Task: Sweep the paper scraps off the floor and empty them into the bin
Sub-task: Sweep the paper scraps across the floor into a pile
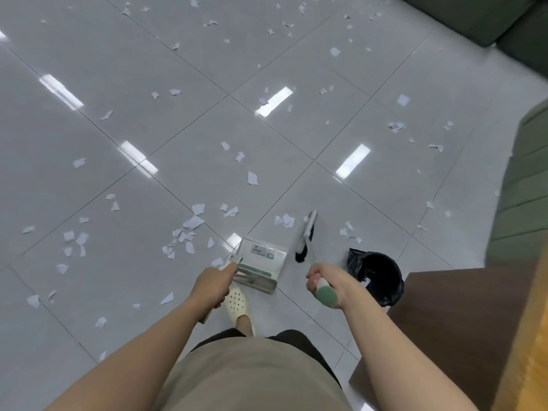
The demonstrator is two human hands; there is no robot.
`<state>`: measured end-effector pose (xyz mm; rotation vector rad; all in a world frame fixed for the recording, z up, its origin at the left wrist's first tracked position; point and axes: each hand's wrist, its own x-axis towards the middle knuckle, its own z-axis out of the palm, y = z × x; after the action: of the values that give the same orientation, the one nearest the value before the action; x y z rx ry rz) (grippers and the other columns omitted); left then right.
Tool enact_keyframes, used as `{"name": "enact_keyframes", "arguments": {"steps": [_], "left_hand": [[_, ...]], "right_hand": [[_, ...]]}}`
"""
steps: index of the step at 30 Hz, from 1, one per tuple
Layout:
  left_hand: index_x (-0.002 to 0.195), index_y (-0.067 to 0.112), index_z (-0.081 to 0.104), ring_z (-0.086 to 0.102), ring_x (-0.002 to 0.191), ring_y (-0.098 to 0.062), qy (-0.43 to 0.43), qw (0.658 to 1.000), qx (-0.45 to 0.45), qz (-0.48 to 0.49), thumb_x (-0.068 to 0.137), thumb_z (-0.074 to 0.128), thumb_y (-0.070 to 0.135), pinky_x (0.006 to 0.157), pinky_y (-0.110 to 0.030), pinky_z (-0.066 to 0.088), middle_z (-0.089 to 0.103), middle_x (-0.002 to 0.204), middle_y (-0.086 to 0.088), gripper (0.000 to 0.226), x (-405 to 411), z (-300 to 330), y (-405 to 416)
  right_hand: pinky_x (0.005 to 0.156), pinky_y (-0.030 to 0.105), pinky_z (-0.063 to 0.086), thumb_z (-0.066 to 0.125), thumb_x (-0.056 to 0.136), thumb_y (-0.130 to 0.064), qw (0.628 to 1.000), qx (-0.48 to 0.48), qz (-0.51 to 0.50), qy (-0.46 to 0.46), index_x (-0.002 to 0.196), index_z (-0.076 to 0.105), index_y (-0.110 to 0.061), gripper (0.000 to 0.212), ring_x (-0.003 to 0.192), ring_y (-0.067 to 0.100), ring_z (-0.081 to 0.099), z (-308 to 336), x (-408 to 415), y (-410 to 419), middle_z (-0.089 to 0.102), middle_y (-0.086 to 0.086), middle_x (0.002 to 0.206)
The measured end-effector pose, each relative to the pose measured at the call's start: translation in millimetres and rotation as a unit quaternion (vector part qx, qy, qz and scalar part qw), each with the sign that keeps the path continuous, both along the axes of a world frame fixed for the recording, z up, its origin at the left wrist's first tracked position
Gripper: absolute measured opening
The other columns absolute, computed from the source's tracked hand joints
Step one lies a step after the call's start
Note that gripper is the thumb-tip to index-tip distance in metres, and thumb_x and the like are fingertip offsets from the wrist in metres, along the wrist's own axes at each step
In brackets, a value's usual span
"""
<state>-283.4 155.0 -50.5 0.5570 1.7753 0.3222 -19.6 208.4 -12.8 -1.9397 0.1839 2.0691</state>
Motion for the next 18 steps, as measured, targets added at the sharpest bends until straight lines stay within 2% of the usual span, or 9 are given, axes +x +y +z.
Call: {"name": "enact_keyframes", "arguments": {"steps": [3, 6, 8, 13, 18], "left_hand": [[0.072, 0.011, 0.047, 0.034, 0.049, -0.020, 0.005, 1.000, 0.003, -0.012, 0.089, 0.057, 0.043, 0.048, -0.025, 0.031, 0.045, 0.053, -0.001, 0.037, -9.7, 3.3, 11.5], [0.072, 0.012, 0.043, 0.031, 0.048, -0.018, 0.008, 1.000, 0.012, -0.024, 0.088, 0.057, 0.042, 0.047, -0.025, 0.028, 0.041, 0.051, 0.000, 0.037, -15.6, 9.0, 20.7], [0.070, 0.013, 0.041, 0.029, 0.046, -0.017, 0.014, 0.999, 0.015, -0.033, 0.087, 0.056, 0.042, 0.047, -0.026, 0.027, 0.039, 0.050, 0.001, 0.037, -16.5, 13.5, 28.8], [0.065, 0.015, 0.035, 0.029, 0.048, -0.017, 0.030, 0.997, 0.028, -0.063, 0.086, 0.055, 0.042, 0.048, -0.026, 0.027, 0.036, 0.051, 0.001, 0.039, -1.6, 21.8, 53.7], [0.071, 0.012, 0.042, 0.037, 0.054, -0.021, 0.035, 0.997, 0.038, -0.060, 0.089, 0.056, 0.044, 0.051, -0.029, 0.033, 0.044, 0.057, -0.004, 0.039, 33.3, 18.7, 79.7]], "right_hand": [[0.028, 0.014, 0.030, 0.040, 0.090, 0.003, 0.998, -0.010, -0.025, 0.056, 0.080, 0.034, -0.015, 0.022, 0.029, 0.007, 0.032, -14.6, -8.8, 25.2, 0.028, -0.004, 0.052], [0.028, 0.013, 0.029, 0.042, 0.090, 0.001, 0.991, -0.009, -0.075, 0.112, 0.074, 0.033, -0.018, 0.027, 0.028, 0.005, 0.031, -16.5, 0.1, 44.2, 0.029, -0.004, 0.047], [0.028, 0.012, 0.028, 0.044, 0.092, 0.001, 0.988, 0.006, -0.095, 0.122, 0.072, 0.033, -0.018, 0.029, 0.029, 0.005, 0.030, -9.5, 5.6, 51.9, 0.029, -0.006, 0.049], [0.028, 0.014, 0.027, 0.047, 0.090, 0.003, 0.997, 0.033, -0.047, 0.043, 0.071, 0.036, -0.017, 0.030, 0.029, 0.005, 0.031, 4.8, 10.9, 57.3, 0.033, -0.004, 0.049], [0.033, 0.019, 0.029, 0.046, 0.083, 0.008, 0.988, 0.086, 0.027, -0.124, 0.071, 0.043, -0.009, 0.021, 0.032, 0.015, 0.029, 11.5, 51.7, 53.4, 0.033, 0.004, 0.045]]}}
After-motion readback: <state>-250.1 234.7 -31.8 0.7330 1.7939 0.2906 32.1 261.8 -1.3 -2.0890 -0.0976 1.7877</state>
